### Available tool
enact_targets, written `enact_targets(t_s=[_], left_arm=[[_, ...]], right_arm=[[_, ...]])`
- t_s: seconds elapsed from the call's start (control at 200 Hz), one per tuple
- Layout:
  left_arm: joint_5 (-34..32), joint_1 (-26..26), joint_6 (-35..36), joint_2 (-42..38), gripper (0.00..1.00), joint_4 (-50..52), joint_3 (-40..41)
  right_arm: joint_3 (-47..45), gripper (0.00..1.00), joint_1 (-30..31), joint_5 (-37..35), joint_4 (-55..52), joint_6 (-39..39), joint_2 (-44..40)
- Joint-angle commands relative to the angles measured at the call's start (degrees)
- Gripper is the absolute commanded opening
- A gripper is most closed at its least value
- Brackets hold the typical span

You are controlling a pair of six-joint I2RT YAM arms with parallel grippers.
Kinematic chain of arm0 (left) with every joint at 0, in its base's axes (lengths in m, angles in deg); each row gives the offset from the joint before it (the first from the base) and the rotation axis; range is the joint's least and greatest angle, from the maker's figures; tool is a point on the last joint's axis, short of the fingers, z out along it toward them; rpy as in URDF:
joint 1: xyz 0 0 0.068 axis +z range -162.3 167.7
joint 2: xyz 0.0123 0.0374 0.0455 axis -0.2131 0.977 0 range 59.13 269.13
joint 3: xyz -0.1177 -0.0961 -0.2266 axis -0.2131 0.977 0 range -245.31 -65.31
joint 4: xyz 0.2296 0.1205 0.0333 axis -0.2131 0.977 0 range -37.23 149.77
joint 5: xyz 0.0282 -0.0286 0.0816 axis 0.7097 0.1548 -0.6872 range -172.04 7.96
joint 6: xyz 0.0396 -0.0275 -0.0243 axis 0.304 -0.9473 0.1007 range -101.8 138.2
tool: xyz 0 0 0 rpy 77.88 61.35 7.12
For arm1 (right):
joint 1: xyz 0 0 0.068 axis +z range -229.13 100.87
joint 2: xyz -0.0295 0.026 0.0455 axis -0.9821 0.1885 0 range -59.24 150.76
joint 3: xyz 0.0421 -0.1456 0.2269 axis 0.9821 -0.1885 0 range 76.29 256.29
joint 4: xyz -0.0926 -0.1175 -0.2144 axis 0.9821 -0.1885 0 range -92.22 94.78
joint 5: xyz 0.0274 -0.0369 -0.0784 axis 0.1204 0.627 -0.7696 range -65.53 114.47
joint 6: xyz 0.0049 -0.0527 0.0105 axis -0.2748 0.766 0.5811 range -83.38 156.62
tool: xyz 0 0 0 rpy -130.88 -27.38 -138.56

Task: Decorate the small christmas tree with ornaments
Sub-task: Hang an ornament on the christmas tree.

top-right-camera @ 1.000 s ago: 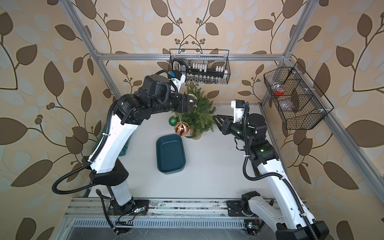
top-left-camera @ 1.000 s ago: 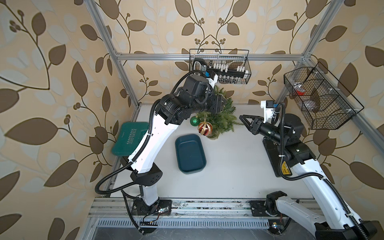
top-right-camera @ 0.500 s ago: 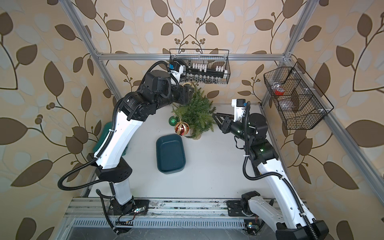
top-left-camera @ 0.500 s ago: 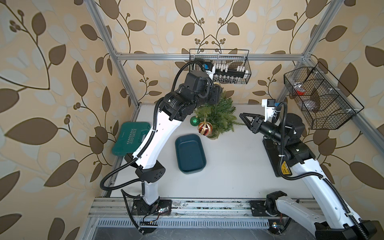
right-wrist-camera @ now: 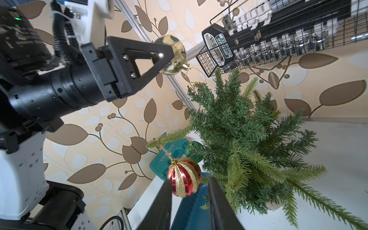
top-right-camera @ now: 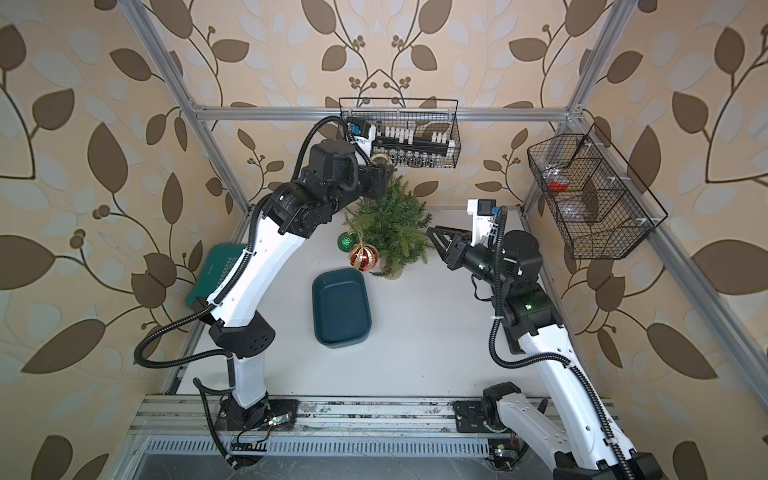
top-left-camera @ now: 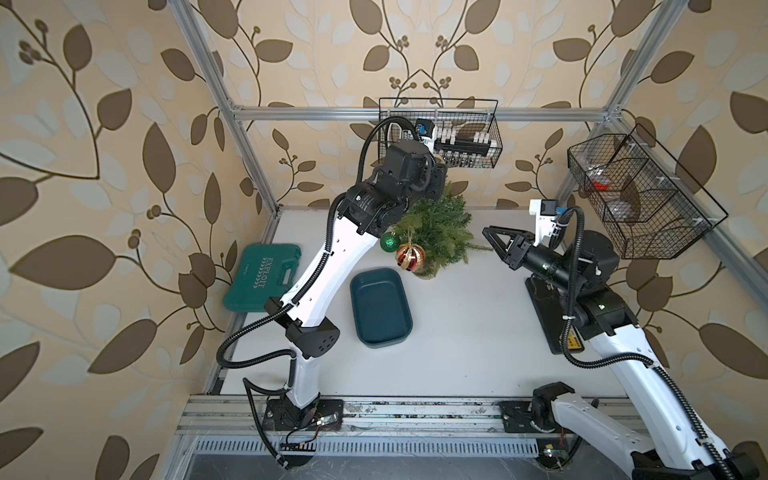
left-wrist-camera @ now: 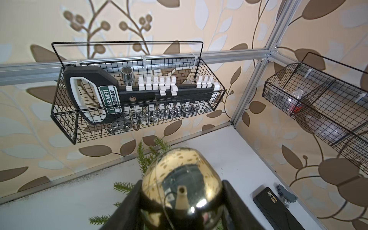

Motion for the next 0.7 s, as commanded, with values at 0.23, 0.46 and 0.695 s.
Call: enact_targets(t_s=[0.23, 0.46, 0.695], left_arm=[[-2.73, 0.89, 2.94, 0.46, 0.55, -3.47, -0.74], [-1.28, 0.89, 2.18, 0.08, 0.55, -2.89, 1.30], [-0.23, 0.85, 1.18, -0.41, 0.54, -2.10, 2.03]], right_arm=[[-1.57, 0.30, -0.17, 1.17, 1.51, -0.41, -1.35], [-1.73, 0.31, -0.17, 1.37, 1.86, -0.49, -1.07], [-1.93, 0.31, -0.13, 1.33, 1.86, -0.42, -0.87]])
